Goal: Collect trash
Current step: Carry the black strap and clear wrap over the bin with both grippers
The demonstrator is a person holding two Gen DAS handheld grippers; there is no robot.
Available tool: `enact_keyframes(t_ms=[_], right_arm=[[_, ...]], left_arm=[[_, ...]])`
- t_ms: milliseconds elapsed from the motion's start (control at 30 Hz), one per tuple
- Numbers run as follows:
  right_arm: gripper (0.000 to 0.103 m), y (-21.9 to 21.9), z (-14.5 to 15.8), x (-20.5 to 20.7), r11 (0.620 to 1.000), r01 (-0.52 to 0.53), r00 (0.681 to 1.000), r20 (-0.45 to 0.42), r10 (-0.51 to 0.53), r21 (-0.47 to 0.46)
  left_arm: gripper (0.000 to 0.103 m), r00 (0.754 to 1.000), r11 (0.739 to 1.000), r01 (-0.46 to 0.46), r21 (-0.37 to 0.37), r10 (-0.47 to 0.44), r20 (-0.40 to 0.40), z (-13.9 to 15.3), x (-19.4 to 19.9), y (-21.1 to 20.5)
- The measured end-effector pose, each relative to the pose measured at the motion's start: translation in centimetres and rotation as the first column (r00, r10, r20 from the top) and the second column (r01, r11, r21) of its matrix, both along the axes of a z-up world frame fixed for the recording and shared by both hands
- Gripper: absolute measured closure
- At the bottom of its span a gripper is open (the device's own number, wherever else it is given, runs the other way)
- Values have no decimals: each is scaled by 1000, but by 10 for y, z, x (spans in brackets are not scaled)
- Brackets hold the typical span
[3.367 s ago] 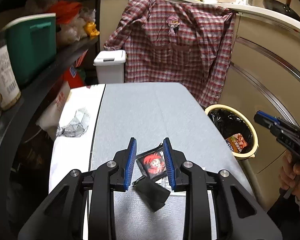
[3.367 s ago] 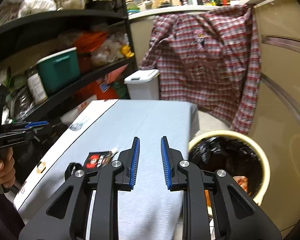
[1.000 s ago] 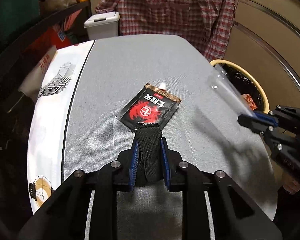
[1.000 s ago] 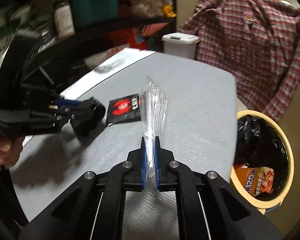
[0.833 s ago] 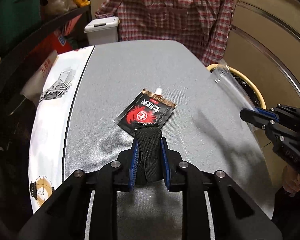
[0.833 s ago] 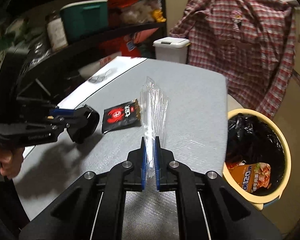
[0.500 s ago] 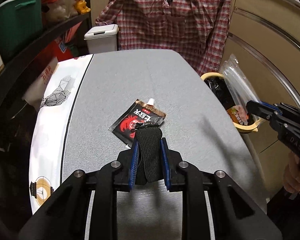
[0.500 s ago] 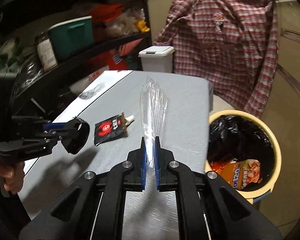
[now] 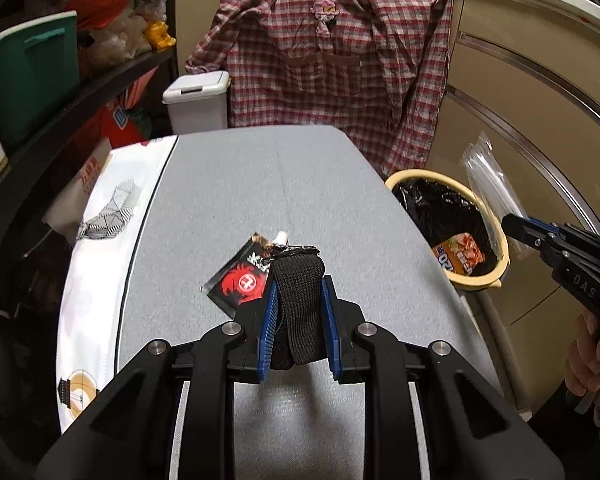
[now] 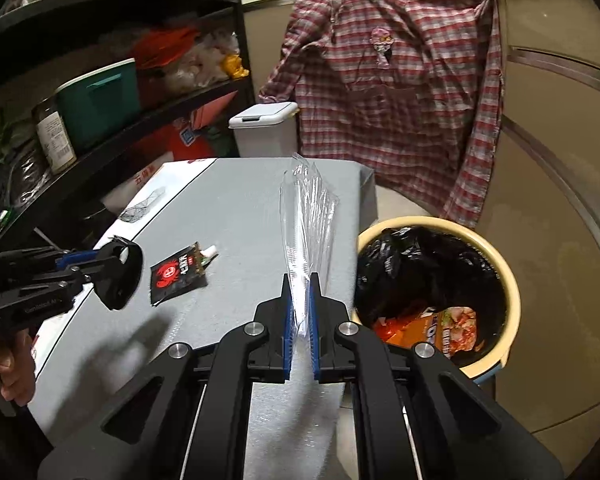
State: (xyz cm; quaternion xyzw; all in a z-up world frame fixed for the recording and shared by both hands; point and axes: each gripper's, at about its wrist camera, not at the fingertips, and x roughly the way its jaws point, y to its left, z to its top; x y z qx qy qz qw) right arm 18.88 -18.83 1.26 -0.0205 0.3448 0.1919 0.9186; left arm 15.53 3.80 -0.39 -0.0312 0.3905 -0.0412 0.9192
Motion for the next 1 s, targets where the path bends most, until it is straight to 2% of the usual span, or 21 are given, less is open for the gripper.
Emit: enact_keyframes(t_ms=[433, 667, 1000], right_arm=[[96, -18, 6, 11, 998, 51, 999, 6, -51, 25], [96, -28, 11, 15, 996, 73, 997, 15, -74, 41], [96, -42, 17, 22, 993, 103, 994, 28, -105, 59]], left_arm=[[82, 996, 1000, -18, 12, 17, 84, 25, 5, -8], [82, 995, 1000, -3, 31, 0, 100, 29, 8, -20], [82, 994, 1000, 18, 5, -19, 107, 28, 6, -44]])
